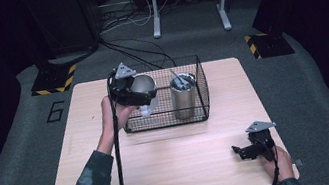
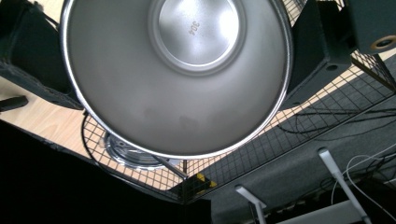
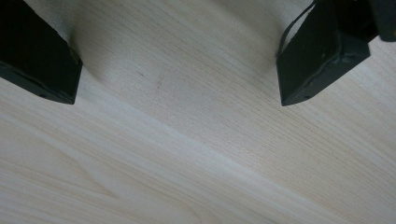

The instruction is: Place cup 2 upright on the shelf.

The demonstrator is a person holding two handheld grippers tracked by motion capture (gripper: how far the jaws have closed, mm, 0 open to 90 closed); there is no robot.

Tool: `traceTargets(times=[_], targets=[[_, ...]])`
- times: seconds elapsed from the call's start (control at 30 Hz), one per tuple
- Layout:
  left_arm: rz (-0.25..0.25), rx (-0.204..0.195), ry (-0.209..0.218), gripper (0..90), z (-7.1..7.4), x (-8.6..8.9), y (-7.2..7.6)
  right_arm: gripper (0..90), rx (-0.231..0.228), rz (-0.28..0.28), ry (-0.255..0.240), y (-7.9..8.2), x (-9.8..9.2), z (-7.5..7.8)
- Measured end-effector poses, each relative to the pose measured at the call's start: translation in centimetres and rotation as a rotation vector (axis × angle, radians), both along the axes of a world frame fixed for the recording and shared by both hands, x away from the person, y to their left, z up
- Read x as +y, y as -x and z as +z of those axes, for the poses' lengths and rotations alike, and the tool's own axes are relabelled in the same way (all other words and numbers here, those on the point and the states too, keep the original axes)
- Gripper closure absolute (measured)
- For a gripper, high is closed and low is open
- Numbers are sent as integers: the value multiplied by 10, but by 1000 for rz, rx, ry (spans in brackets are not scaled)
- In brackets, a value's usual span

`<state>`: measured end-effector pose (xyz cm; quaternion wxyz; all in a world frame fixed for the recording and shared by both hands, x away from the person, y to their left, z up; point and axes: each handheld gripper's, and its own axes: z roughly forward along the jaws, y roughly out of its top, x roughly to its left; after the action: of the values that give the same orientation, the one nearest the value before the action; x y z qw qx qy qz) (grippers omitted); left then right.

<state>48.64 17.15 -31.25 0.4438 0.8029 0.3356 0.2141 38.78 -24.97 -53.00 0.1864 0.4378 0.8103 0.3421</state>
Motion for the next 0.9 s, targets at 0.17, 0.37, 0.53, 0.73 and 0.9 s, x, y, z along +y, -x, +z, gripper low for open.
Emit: traceTargets(times=[0.17, 0.37, 0.53, 0.73, 0.9], targets=[[7, 6, 2, 59, 1, -2, -9, 0, 0, 0, 0, 0, 0, 0], [15, 28, -9, 59, -2, -6, -22, 0, 0, 0, 0, 0, 0, 0], [14, 39, -17, 59, -5, -10, -33, 0, 0, 0, 0, 0, 0, 0], [23, 41, -32, 59, -9, -17, -45, 0, 0, 0, 0, 0, 0, 0], [19, 70, -54, 59, -17, -21, -55, 0, 0, 0, 0, 0, 0, 0]])
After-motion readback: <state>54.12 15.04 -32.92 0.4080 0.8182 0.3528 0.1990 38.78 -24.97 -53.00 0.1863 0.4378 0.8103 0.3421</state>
